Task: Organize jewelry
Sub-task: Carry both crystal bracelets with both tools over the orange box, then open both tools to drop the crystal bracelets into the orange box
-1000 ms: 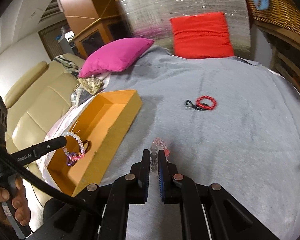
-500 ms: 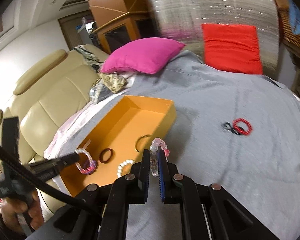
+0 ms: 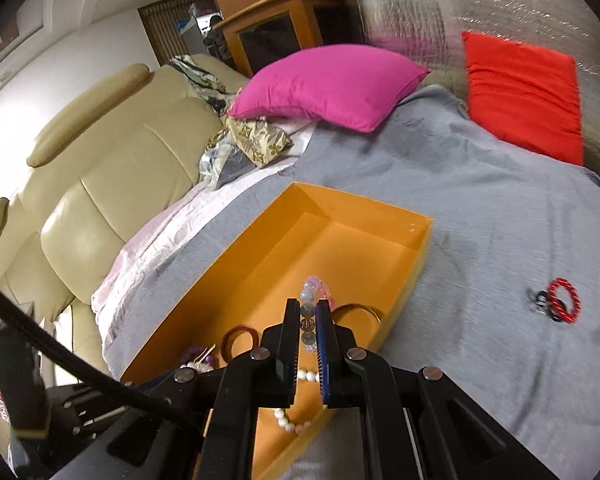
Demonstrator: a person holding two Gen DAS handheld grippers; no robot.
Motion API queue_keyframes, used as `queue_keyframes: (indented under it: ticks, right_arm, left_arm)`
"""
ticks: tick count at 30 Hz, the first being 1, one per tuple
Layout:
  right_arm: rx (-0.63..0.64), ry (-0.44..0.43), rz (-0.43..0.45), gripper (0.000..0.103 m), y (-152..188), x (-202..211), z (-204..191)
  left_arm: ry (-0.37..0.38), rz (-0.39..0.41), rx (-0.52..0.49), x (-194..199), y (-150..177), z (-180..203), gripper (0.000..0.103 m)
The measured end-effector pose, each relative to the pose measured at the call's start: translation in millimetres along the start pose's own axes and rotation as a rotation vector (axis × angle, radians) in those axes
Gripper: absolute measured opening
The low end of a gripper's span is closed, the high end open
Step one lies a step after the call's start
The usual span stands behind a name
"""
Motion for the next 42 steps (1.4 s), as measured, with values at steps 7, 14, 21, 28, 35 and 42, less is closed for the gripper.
queue_keyframes:
  ticks: [7,14,21,28,35,42]
  right_arm:
    - [-0.001,0.017,-0.064,0.009,-0.4,-43.9,6.0]
    - [-0.004,0.027,-0.099,0.008,1.6,-68.0,8.2]
    - [-0.001,0.029,-0.121,0.008,3.5,-83.3,4.9]
    - [-0.001,0.03,-0.126,0.008,-0.5,-91.4,3.4]
    - [-0.003,0.035,-0.135,0.008,-2.3,-97.8,3.9]
    - [-0.003,0.037,-0.138,0.008,-1.3,-99.8,5.2]
  left_arm:
    - [0.002,-0.018,0.003,-12.2,0.9,-0.4,0.007]
    - [-0.01,-0.029,0.005,-19.1,2.9,-6.0,0.007]
    - [-0.021,-0.038,0.01,-23.1,4.9,-12.8,0.007]
    - [-0.022,-0.037,0.012,-22.6,4.2,-15.2,0.007]
    - [-0.003,-0.04,-0.008,-21.5,3.5,-4.8,0.007]
    - [0.005,-0.039,-0.023,-21.9,2.7,4.6,0.007]
Point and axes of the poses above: each gripper's, at about its wrist camera, not at the fingertips, and x roughly against the way its jaws point, z to its right, y to its underside, the point moved 6 cm from there along -x, roughly the way its jaws point, and after that the axes turned 7 degrees about z, right-handed, at the moved point
